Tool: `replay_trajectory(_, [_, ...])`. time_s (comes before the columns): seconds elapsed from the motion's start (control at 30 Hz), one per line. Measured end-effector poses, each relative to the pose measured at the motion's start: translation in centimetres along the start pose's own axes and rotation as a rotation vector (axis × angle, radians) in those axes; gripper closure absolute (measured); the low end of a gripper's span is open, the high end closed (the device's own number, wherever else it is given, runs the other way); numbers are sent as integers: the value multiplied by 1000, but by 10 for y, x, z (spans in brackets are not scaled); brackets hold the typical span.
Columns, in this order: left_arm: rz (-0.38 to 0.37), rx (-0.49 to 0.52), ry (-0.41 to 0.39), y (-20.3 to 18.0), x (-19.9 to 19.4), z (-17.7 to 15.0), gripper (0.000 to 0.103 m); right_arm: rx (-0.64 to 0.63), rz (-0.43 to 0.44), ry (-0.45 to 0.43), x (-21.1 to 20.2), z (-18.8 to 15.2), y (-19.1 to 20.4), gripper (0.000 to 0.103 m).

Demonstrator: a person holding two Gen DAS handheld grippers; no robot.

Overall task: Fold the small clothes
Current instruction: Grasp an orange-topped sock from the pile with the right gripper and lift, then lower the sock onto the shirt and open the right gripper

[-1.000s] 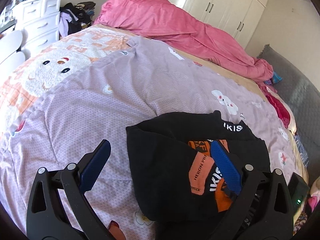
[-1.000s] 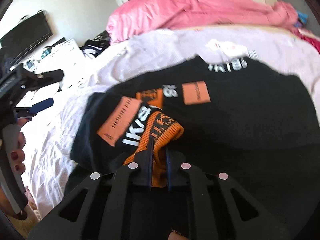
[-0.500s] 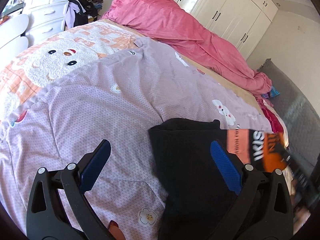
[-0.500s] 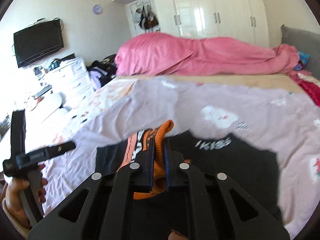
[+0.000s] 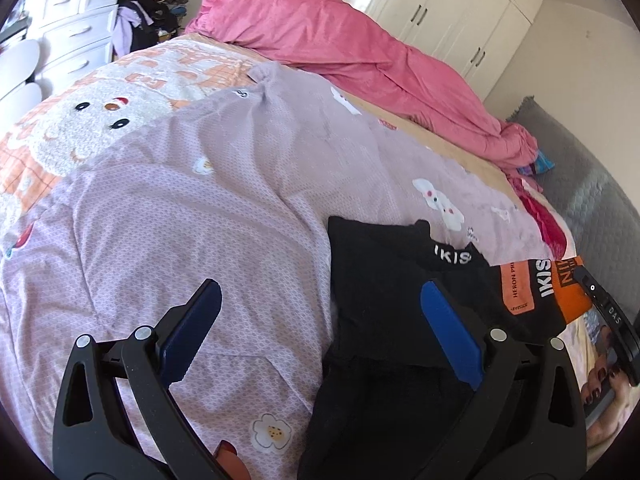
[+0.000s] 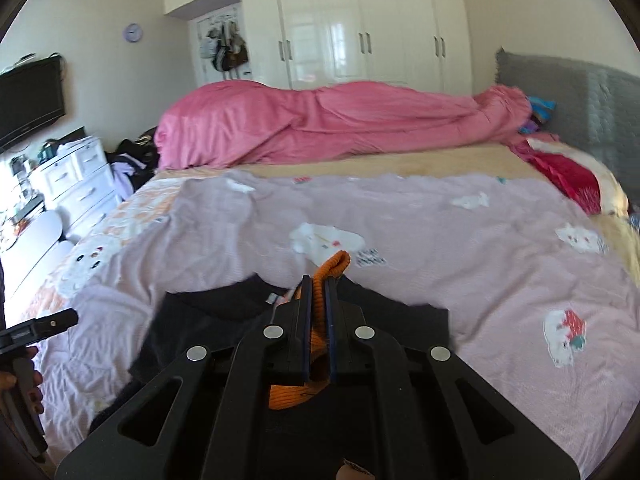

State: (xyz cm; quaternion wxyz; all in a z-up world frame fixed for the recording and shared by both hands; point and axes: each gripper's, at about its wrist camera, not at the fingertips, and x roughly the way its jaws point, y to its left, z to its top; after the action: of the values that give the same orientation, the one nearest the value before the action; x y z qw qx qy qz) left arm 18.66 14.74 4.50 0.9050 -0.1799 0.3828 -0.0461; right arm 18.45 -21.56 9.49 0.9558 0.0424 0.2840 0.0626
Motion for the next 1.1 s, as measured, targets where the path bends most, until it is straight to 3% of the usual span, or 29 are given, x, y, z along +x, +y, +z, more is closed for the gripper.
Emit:
replay_trajectory(0.43, [24, 98, 28, -37, 38, -13, 9, 60, -34, 74, 19, -44, -33, 98])
replay_trajectory(0.8, [34, 314, 33, -84, 67, -28, 9, 113, -17, 107, 28, -61, -53, 98])
replay_trajectory(1.0, [43, 393, 49, -100, 79, -32, 9, 120, -126, 154, 36, -71, -69, 91])
replay_trajectory(1.1, [28, 401, 62, -103, 85, -34, 9, 118, -120, 188, 43, -78, -72, 91])
